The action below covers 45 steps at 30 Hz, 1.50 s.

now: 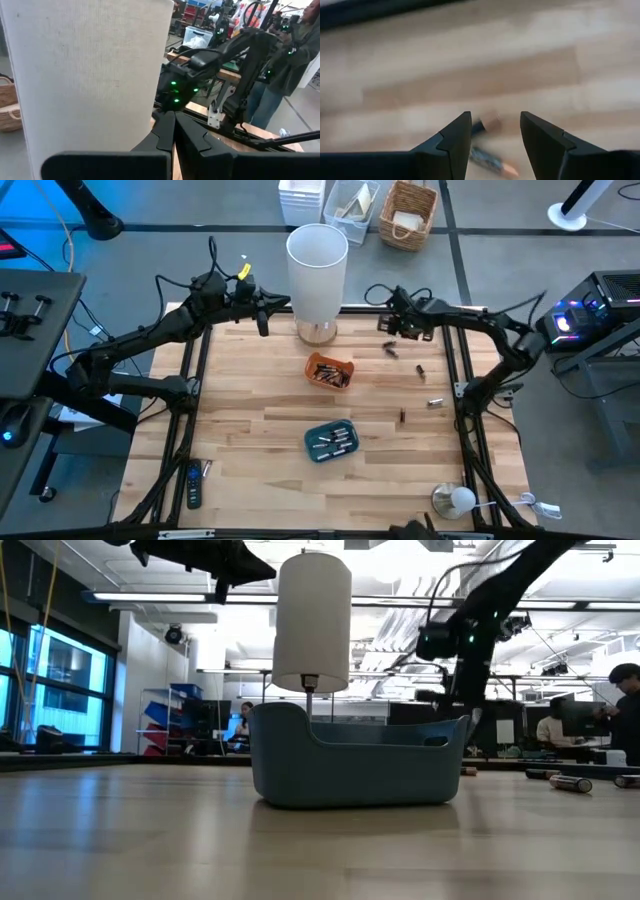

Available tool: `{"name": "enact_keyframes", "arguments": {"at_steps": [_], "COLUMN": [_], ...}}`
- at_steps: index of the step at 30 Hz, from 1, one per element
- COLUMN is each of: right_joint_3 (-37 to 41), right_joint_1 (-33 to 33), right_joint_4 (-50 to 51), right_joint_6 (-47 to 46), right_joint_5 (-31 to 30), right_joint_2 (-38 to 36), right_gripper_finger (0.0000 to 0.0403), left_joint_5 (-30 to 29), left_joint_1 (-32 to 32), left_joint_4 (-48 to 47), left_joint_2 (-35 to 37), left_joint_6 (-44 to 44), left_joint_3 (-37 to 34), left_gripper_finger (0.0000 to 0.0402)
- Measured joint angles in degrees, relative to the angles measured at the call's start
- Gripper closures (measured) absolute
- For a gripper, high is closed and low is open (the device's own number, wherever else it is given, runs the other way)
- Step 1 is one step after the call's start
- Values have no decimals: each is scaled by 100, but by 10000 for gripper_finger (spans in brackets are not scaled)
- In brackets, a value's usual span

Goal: Sort batteries
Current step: Put the black battery into the orange bin

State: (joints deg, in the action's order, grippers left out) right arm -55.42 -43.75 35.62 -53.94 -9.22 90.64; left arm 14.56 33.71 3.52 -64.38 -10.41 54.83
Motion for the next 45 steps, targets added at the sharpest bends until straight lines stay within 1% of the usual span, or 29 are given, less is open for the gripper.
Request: {"name": "enact_keyframes", "arguments": {"at_steps": [3,7,14,16,20,26,28,30,32,34,35,37,39,41,43,45], "right_joint_3": [-2,0,0,0,0,-39,-35,-35,-35,-26,-10,7,54,20,0,11], "right_joint_1": [-143,-24,194,211,347,473,484,481,481,513,556,646,769,964,1246,1568], "right_joint_4": [-291,-210,-240,-199,-105,-142,-120,-29,97,179,192,191,276,-224,-775,-1194], "right_joint_6": [-304,-698,-1240,-1314,-1588,-1986,-1886,-1596,-1243,-843,-583,-427,-274,82,560,757], "right_joint_5": [281,447,196,243,348,166,108,139,179,174,119,12,79,126,446,1026], "right_joint_2": [317,560,633,678,914,1232,1240,1249,1255,1208,1135,913,554,69,-278,-444], "right_gripper_finger": [238,238,238,238,238,238,242,260,302,361,369,369,369,369,369,369], "left_joint_5": [1,1,1,3,3,3,4,3,3,4,5,5,14,13,8,10], "left_joint_1": [0,0,0,0,0,2,2,2,2,2,2,10,52,97,142,194], "left_joint_4": [1,-77,-401,-472,-582,-719,-745,-763,-785,-782,-771,-724,-647,-629,-629,-624], "left_joint_2": [0,0,0,0,0,0,0,0,0,0,0,0,0,0,0,0], "left_joint_6": [0,0,219,332,445,612,613,619,622,676,708,711,709,704,660,632], "left_joint_3": [0,0,0,0,0,0,0,0,0,0,0,0,0,0,0,0], "left_gripper_finger": [401,401,401,402,401,401,401,402,402,402,402,401,401,402,401,402]}}
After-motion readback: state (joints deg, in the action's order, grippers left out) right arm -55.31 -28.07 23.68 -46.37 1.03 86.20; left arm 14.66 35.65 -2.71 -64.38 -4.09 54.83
